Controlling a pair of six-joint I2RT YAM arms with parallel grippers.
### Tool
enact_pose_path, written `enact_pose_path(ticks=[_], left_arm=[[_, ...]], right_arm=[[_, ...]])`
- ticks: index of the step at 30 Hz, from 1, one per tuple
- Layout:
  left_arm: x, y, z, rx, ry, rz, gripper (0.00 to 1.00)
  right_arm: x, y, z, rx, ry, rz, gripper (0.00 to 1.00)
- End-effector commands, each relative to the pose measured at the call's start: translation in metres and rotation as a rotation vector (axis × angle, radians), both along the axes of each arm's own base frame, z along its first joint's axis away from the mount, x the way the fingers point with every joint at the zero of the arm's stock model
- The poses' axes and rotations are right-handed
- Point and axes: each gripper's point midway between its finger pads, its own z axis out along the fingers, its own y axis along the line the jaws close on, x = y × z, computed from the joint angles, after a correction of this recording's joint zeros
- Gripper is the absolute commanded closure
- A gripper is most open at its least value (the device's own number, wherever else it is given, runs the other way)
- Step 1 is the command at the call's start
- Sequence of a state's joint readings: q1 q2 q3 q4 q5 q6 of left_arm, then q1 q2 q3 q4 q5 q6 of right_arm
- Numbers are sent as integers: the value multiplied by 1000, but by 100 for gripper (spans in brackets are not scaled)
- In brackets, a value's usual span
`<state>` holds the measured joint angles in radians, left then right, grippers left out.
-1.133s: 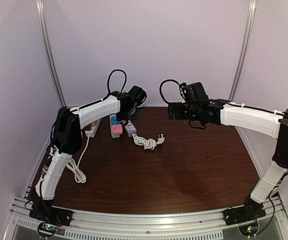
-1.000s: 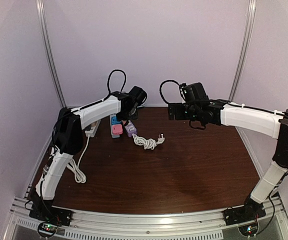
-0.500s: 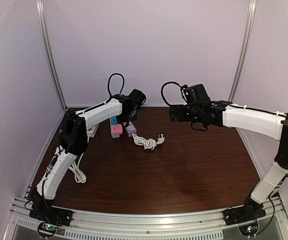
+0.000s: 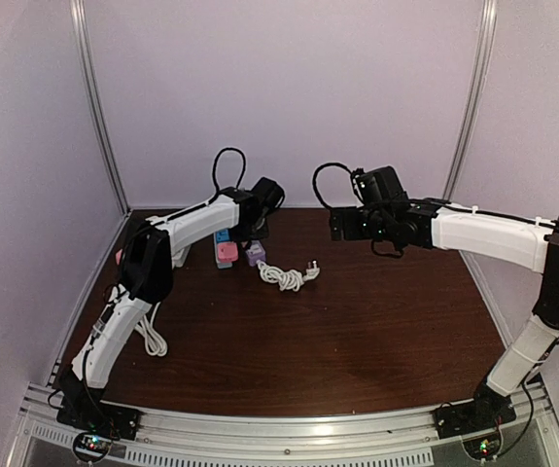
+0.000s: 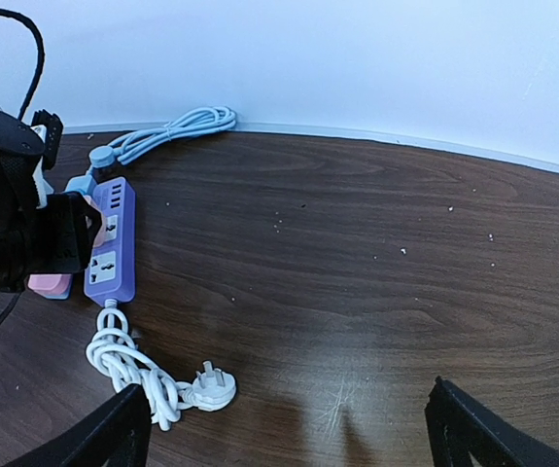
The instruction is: Pull the plug off the socket
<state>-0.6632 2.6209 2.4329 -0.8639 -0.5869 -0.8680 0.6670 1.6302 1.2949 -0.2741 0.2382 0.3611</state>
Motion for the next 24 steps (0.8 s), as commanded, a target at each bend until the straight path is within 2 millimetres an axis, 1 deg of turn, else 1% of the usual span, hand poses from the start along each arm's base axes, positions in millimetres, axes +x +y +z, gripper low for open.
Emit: enact_pose_path(ticks=[1, 3, 5, 8, 12, 15, 16, 19, 24], left_arm=[[-5, -24, 26, -7, -28, -104, 72], [-12, -32, 28, -5, -16, -148, 73], [-23, -42, 25, -8, 8, -206, 74], [-40, -52, 26, -17, 36, -268, 76], [-65, -66, 26, -36, 71, -336, 78], [-90, -75, 20, -47, 101, -383, 78], [-97, -76, 22, -54, 106, -390, 78], [-116, -75, 16, -97, 135, -410, 79], [-137, -70, 17, -187, 138, -436, 79]], right_arm=[[-2, -7, 4, -11, -15, -6, 0], [-3, -8, 2, -15, -12, -8, 0], [-3, -9, -1, -12, -9, -9, 0], [-4, -8, -7, 17, 7, 3, 0], [-7, -2, -21, 104, 56, 43, 0], [-10, 3, -35, 196, 101, 76, 0], [-10, 5, -39, 231, 119, 90, 0], [-12, 15, -50, 348, 169, 134, 0], [-7, 39, -64, 462, 233, 215, 0]])
